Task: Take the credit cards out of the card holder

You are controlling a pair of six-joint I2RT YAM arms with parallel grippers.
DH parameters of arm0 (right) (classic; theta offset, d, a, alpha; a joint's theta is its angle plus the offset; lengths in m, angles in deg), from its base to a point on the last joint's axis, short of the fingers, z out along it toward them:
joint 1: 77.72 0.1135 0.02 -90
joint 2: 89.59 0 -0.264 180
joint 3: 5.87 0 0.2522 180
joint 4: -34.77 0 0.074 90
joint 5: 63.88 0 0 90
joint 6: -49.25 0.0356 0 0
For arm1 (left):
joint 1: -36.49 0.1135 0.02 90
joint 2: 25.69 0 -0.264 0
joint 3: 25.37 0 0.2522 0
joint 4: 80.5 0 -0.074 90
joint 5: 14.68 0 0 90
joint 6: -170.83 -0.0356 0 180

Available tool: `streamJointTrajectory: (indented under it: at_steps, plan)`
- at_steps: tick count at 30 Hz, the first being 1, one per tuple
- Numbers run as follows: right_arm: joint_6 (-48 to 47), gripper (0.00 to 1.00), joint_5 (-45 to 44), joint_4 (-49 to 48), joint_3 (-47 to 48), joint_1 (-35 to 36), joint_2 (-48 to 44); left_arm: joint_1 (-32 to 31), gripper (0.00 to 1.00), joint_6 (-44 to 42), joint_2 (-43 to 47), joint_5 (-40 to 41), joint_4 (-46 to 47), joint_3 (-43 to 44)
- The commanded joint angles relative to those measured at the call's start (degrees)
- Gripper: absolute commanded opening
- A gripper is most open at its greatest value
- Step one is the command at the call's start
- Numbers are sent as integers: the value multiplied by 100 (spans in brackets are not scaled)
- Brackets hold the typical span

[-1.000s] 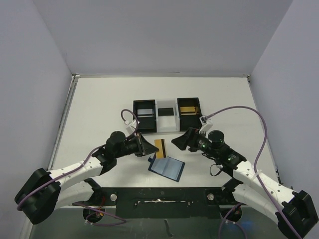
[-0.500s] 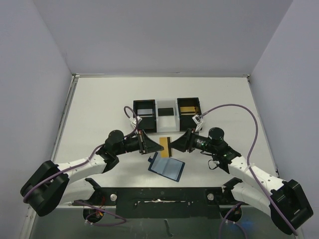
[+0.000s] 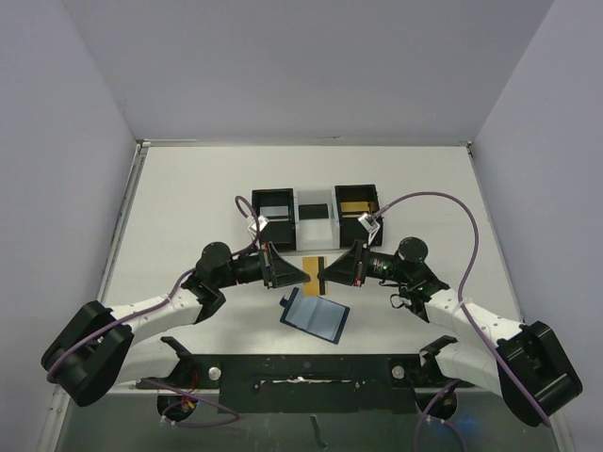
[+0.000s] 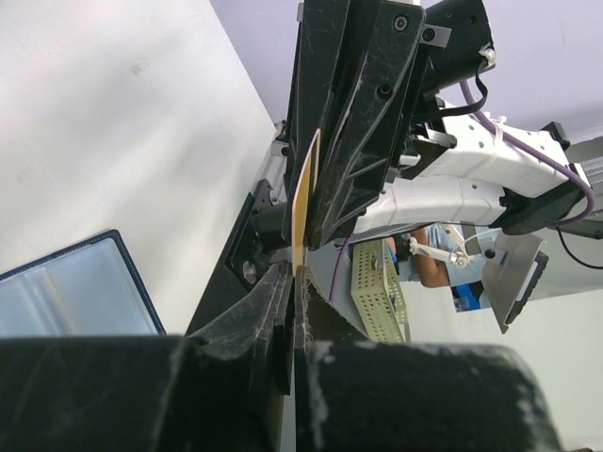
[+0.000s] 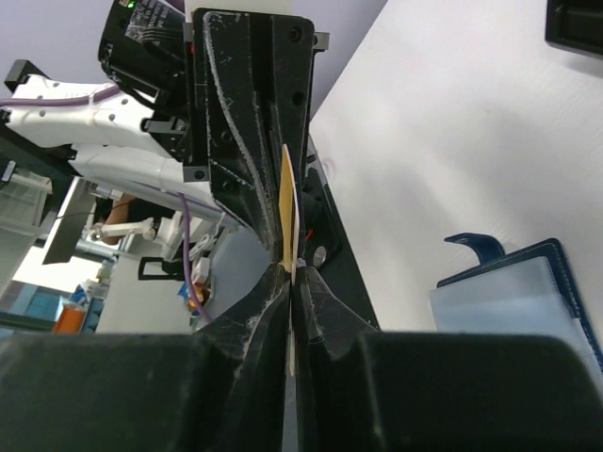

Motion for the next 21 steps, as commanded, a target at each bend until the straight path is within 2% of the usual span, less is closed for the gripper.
streamJointTrajectory:
  at_steps: [1, 4, 5, 7, 10, 12, 13, 14, 17, 21]
  plan:
    - [318, 3, 361, -893, -39, -47, 58, 62, 0, 27, 58, -258, 587, 232]
    - [301, 0, 356, -796, -4, -56, 8, 108, 0, 5, 125, -206, 464, 181]
    - [282, 0, 356, -730, 7, -54, -24, 121, 3, -11, 149, -184, 404, 178]
    - [177, 0, 316, -541, 52, -55, -101, 155, 16, -72, 211, -158, 211, 212]
    - [-267, 0, 120, 388, 230, -76, -293, 192, 28, -532, 469, 34, -564, 366]
    - [-598, 0, -121, 1035, 379, -114, -465, 192, 47, -1016, 928, 557, -1787, 521]
    - [-765, 0, -312, 1371, 458, -148, -573, 210, 63, -1277, 1134, 893, -2357, 601]
    - [-901, 0, -605, 1759, 533, -189, -712, 229, 67, -1540, 1317, 1240, -2945, 705]
    - [-1413, 0, -1399, 2540, 711, -273, -1186, 360, 68, -2174, 1735, 2104, -4419, 1032]
    - [-2224, 0, -2286, 3375, 959, -287, -1682, 539, 69, -2760, 2075, 2818, -5464, 1322]
